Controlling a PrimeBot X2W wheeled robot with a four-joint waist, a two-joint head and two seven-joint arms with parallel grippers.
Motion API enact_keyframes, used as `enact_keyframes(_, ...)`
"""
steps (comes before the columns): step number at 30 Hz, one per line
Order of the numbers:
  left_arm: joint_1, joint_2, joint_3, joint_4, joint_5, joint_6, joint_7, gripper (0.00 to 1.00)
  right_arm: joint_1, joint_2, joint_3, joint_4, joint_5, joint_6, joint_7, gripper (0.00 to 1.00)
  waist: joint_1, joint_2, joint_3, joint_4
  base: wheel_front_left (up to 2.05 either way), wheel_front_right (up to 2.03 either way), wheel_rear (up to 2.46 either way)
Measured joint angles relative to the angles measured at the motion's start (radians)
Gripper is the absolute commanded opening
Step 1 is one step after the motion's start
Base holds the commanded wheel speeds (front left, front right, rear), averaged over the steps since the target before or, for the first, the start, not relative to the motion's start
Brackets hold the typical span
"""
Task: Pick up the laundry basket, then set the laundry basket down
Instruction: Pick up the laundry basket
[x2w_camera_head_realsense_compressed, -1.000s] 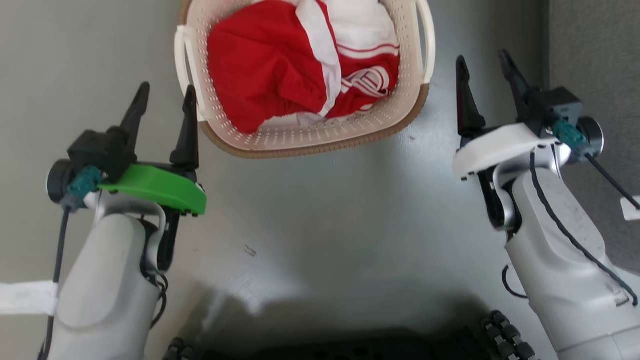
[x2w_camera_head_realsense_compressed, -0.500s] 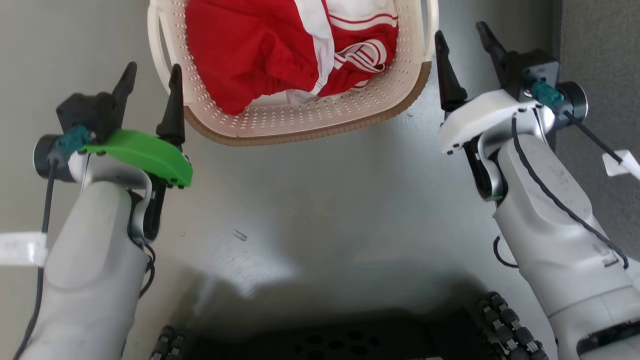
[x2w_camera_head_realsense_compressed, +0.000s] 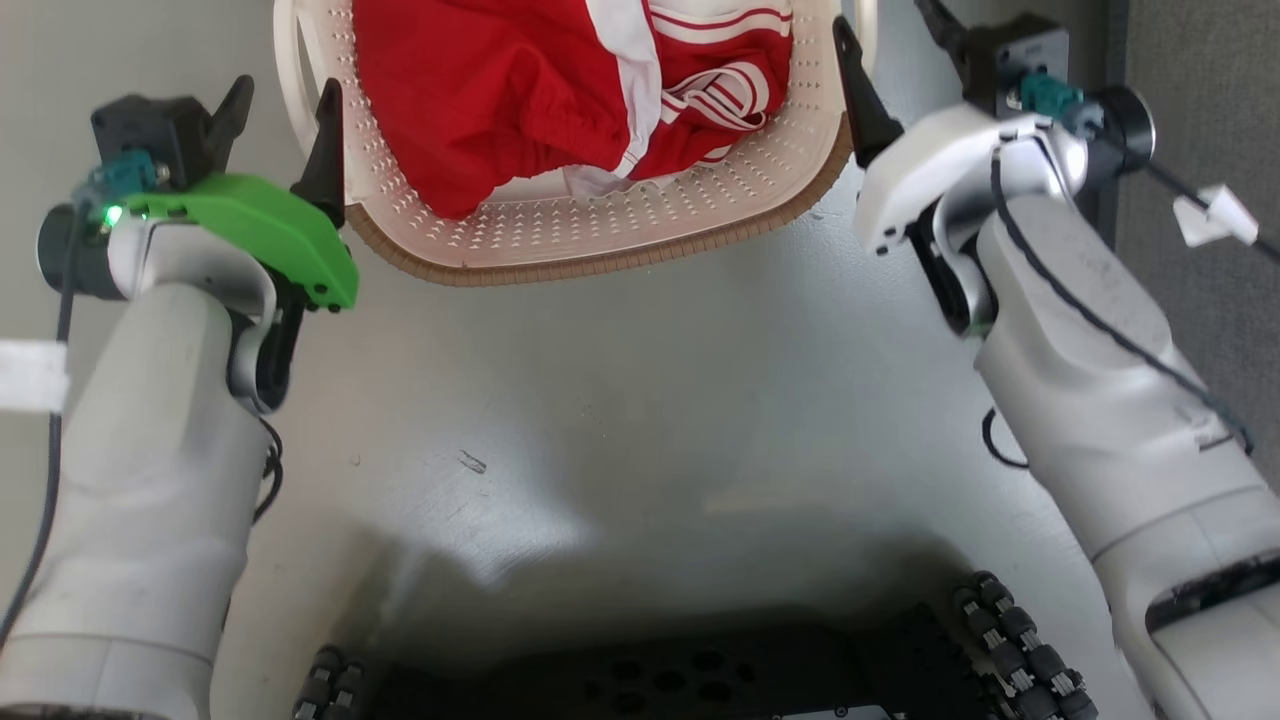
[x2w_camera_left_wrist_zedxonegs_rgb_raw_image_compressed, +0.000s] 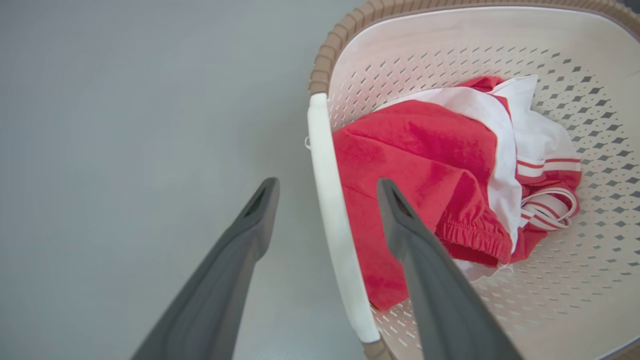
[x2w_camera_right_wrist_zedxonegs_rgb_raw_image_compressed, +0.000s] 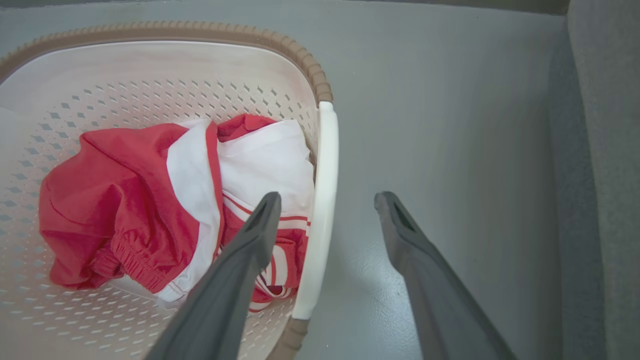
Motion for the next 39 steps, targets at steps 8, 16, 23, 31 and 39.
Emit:
enact_keyframes(8,-0.091,0.000,-0.015,0.100,-0.009,-0.018,0.051,1.00,-0.088,-0.001,0.040,0.054,0.079,0.022,0.040,1.00,0.0000,0.0000,0.013,-0.001,0.00,0.00,0.00)
enact_keyframes(16,-0.153,-0.013,-0.030,0.191,-0.009,-0.030,0.086,1.00,-0.129,-0.001,0.086,0.106,0.159,0.022,0.083,1.00,0.0000,0.0001,0.026,0.001,0.00,0.00,0.00)
enact_keyframes(23,-0.200,-0.034,-0.040,0.256,-0.017,-0.040,0.122,1.00,-0.167,-0.001,0.128,0.143,0.203,0.022,0.126,1.00,0.0000,0.0000,0.035,0.003,0.00,0.00,0.00)
enact_keyframes(31,-0.260,-0.045,-0.041,0.325,-0.032,-0.043,0.156,0.68,-0.209,-0.002,0.176,0.167,0.248,0.021,0.148,1.00,0.0000,0.0000,0.045,0.006,0.00,0.00,0.00)
enact_keyframes(39,-0.293,-0.062,-0.041,0.367,-0.048,-0.051,0.173,0.00,-0.230,-0.002,0.204,0.192,0.284,0.012,0.163,0.00,0.0000,0.0000,0.052,0.007,0.00,0.00,0.00)
